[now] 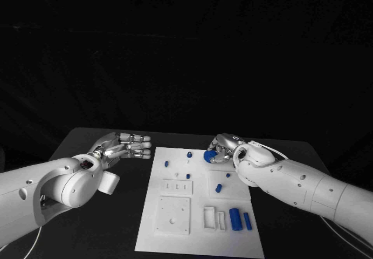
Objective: Assemble the parts on the task board
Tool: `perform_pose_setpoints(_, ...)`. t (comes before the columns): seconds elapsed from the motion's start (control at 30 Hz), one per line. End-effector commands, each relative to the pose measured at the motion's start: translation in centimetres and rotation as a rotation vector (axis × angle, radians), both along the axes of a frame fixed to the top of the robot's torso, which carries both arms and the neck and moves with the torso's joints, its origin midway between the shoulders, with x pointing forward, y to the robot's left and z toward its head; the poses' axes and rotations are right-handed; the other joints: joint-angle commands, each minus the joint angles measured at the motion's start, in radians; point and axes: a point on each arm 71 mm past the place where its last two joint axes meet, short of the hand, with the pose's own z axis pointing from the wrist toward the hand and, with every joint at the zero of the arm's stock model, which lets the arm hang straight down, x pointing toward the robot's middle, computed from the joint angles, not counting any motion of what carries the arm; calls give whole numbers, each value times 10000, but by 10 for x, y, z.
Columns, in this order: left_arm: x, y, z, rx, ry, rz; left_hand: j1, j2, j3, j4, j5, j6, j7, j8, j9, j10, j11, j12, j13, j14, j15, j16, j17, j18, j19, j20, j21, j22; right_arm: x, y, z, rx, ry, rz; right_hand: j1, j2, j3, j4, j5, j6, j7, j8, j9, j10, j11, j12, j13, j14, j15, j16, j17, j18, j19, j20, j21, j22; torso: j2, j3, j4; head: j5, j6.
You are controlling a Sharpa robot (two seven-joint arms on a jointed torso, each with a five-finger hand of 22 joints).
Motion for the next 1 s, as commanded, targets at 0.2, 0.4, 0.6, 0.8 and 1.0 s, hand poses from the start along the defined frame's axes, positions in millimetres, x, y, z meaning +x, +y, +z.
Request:
perform_pose_setpoints(0.2, -1, -2, 1, -38, -34, -162, 49, 26, -52, 26, -39, -51, 21, 23, 10, -79, 19, 32, 15, -67, -22, -41, 9, 60, -73, -15, 14, -15, -7, 27, 11, -313, -936, 192, 53, -67, -47, 89, -212, 99, 41, 29, -19, 49, -31, 31, 16, 13, -25, -11, 15, -163, 461, -49, 55, 1300, 0, -11, 20, 47, 1)
perform_pose_setpoints(0.4, -1, -3, 1, -43, -30, -188, 49, 26, -52, 26, -39, -51, 21, 23, 10, -79, 19, 32, 15, -67, -22, -41, 9, 60, -73, -15, 14, -15, -8, 45, 11, -267, -1003, 461, 78, -82, -31, 134, -253, 106, 39, 26, -20, 48, -32, 26, 13, 12, -24, -10, 17, -165, 464, -49, 60, 1303, -1, -13, 29, 65, 13)
perform_pose_setpoints(0.6, -1, -5, 1, -53, -28, -235, 49, 26, -52, 26, -39, -51, 21, 23, 10, -79, 19, 32, 15, -67, -22, -41, 9, 60, -73, -15, 14, -15, -6, 59, 4, -353, -938, 610, 91, -89, -26, 162, -260, 82, 46, 27, -22, 52, -28, 35, 22, 13, -24, -6, 21, -164, 465, -49, 50, 1301, 6, 2, 56, 75, 1)
perform_pose_setpoints(0.8, -1, -6, 1, -55, -25, -257, 49, 26, -52, 26, -39, -51, 21, 23, 10, -79, 19, 32, 15, -67, -22, -41, 9, 60, -73, -15, 14, -15, -5, 69, -3, -454, -857, 723, 94, -94, -35, 176, -261, 69, 49, 26, -23, 49, -26, 34, 22, 13, -22, -8, 19, -163, 466, -48, 46, 1299, 4, 1, 49, 109, -11)
perform_pose_setpoints(1.0, -1, -8, 1, -60, -25, -294, 49, 26, -52, 26, -39, -51, 21, 23, 10, -79, 19, 32, 15, -67, -22, -41, 9, 60, -73, -15, 14, -15, -4, 79, -10, -568, -750, 856, 98, -99, -61, 193, -261, 57, 51, 27, -23, 48, -24, 30, 20, 12, -20, -12, 17, -158, 467, -46, 16, 1292, 11, 17, 30, 142, -17)
